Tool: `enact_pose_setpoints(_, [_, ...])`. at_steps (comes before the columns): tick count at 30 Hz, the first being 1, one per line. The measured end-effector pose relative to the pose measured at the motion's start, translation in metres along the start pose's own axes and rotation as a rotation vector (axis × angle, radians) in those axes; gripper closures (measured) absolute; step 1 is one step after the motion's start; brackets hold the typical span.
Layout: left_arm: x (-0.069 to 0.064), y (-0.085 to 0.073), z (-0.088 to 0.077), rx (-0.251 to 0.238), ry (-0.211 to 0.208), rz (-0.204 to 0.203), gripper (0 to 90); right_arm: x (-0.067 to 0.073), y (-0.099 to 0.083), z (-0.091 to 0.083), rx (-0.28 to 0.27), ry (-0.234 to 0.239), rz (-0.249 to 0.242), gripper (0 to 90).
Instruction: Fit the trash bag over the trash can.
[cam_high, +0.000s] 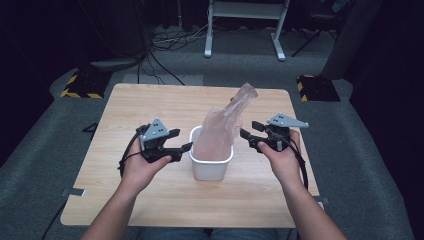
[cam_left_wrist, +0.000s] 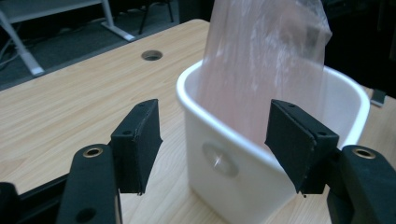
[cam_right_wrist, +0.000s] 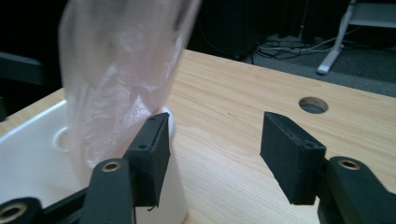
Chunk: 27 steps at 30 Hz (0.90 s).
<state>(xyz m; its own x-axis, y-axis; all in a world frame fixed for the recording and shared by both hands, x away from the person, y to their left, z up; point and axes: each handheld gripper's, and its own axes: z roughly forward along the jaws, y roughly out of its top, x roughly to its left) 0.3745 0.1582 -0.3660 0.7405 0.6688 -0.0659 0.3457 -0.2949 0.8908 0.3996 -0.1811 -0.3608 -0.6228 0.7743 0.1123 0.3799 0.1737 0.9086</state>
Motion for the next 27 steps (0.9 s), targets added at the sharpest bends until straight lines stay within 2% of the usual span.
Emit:
enact_pose_setpoints(5, [-0.003, 0.014, 0.019, 0.013, -0.031, 0.021, 33.7, 0.003, -0.002, -0.002, -0.018, 0.006, 0.007, 43.3])
enact_pose_setpoints(6, [-0.002, 0.017, 0.026, 0.011, -0.045, 0.017, 34.5, 0.004, -0.004, -0.003, -0.017, 0.009, 0.010, 43.3])
enact_pose_setpoints(7, [-0.002, 0.017, 0.026, 0.011, -0.045, 0.017, 35.2, 0.004, -0.004, -0.003, -0.017, 0.009, 0.010, 43.3])
enact_pose_setpoints(8, [0.001, 0.020, 0.035, 0.018, -0.073, -0.003, 36.9, 0.005, -0.005, -0.005, -0.017, 0.015, 0.008, 43.3])
enact_pose_setpoints(9, [0.003, 0.021, 0.039, 0.026, -0.080, 0.001, 39.1, 0.006, -0.006, -0.006, -0.020, 0.017, 0.004, 43.5])
enact_pose_setpoints(11, [0.004, 0.021, 0.042, 0.032, -0.091, 0.009, 53.6, 0.006, -0.008, -0.009, -0.020, 0.017, 0.008, 43.7])
enact_pose_setpoints(12, [0.004, 0.021, 0.042, 0.036, -0.095, 0.025, 57.8, 0.006, -0.009, -0.010, -0.021, 0.018, 0.007, 44.0])
enact_pose_setpoints(15, [0.002, 0.019, 0.040, 0.029, -0.119, 0.036, 81.5, 0.006, -0.013, -0.014, -0.019, 0.014, 0.005, 44.5])
enact_pose_setpoints(17, [0.000, 0.017, 0.034, 0.019, -0.125, 0.041, 87.8, 0.005, -0.014, -0.017, -0.018, 0.012, 0.007, 44.7])
enact_pose_setpoints(19, [-0.001, 0.016, 0.031, 0.015, -0.130, 0.041, 89.7, 0.005, -0.014, -0.020, -0.021, 0.013, 0.006, 44.9])
enact_pose_setpoints(20, [-0.004, 0.013, 0.024, 0.008, -0.131, 0.056, 89.9, 0.006, -0.014, -0.022, -0.020, 0.012, 0.008, 45.0])
enact_pose_setpoints(23, [-0.009, 0.009, 0.014, -0.008, -0.147, 0.050, 90.0, 0.009, -0.013, -0.026, -0.026, 0.020, 0.001, 45.7])
enact_pose_setpoints(27, [-0.013, 0.007, 0.001, -0.018, -0.144, 0.064, 89.9, 0.017, -0.014, -0.033, -0.001, 0.062, -0.041, 55.9])
